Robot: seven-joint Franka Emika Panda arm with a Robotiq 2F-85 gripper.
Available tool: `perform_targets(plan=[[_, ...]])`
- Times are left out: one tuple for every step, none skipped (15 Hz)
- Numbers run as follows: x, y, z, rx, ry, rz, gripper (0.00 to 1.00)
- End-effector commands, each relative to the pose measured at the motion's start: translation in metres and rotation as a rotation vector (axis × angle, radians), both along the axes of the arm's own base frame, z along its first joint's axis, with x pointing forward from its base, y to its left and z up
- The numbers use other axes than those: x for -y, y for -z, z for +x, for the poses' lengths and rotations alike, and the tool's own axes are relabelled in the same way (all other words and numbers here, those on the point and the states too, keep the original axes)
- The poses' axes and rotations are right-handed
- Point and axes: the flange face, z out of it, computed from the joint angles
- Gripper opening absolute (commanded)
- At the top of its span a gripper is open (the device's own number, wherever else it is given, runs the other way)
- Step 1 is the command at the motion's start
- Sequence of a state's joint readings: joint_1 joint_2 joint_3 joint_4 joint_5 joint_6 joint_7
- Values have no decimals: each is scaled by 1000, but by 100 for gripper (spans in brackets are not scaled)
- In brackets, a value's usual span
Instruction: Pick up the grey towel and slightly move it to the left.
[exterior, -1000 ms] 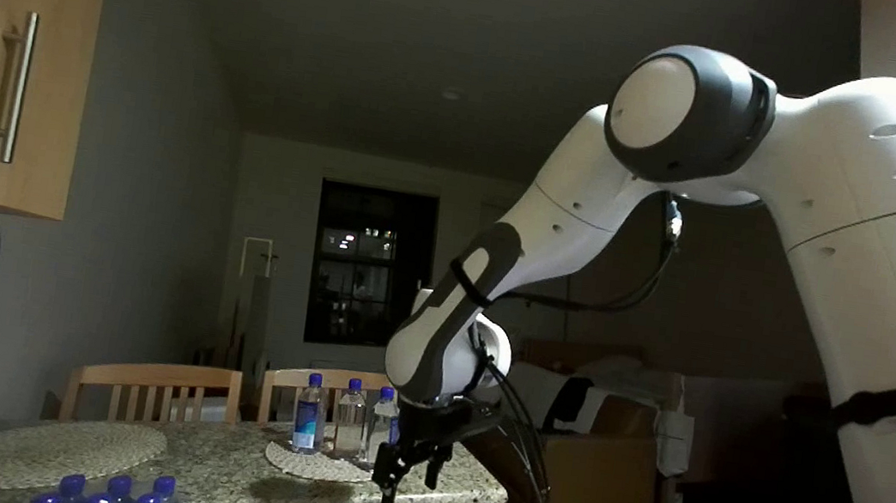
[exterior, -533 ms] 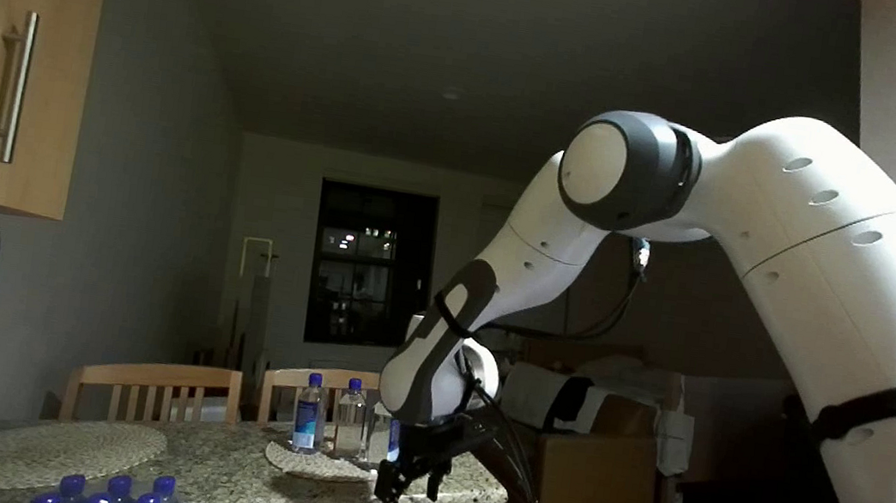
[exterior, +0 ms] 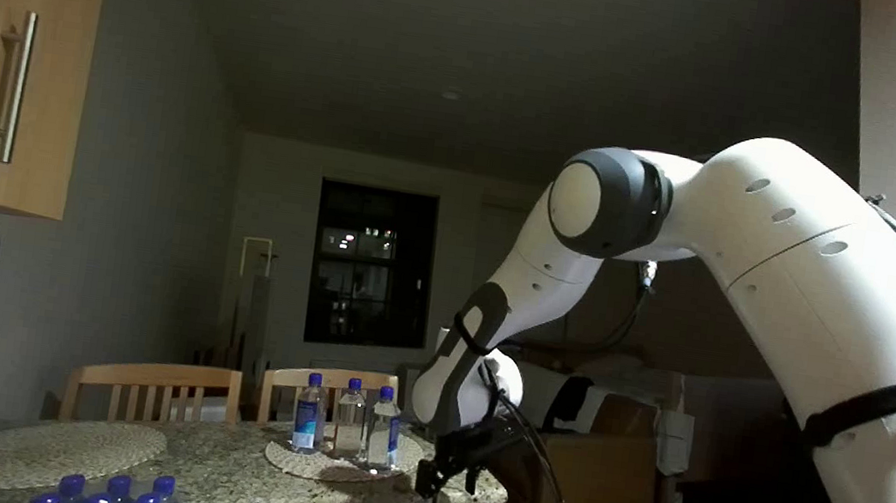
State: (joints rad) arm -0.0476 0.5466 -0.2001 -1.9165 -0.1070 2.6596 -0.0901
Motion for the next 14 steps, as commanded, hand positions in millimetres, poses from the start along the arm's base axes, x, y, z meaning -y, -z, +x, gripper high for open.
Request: perform_targets(plan=[[19,2,-8,-37,19,-37,100],[22,-2,-12,-58,15,-42,100],[25,-4,-14,-77,16,-49,100],[28,-9,-19,-110,16,-61,100],[30,-12,-23,-142,15,-69,100],[32,-18,-30,-176,16,-74,100],[34,-23,-35,-206,21,-77,100],[36,-28,-40,-230,19,-70,100],[37,-33,-45,-255,22,-61,100],[36,-38,-50,-277,28,-49,100],[36,-42,-55,-303,41,-42,100],[34,-44,-61,-331,54,-26,100],[32,-45,-67,-348,67,-19,100],[28,-44,-72,-332,83,5,100]])
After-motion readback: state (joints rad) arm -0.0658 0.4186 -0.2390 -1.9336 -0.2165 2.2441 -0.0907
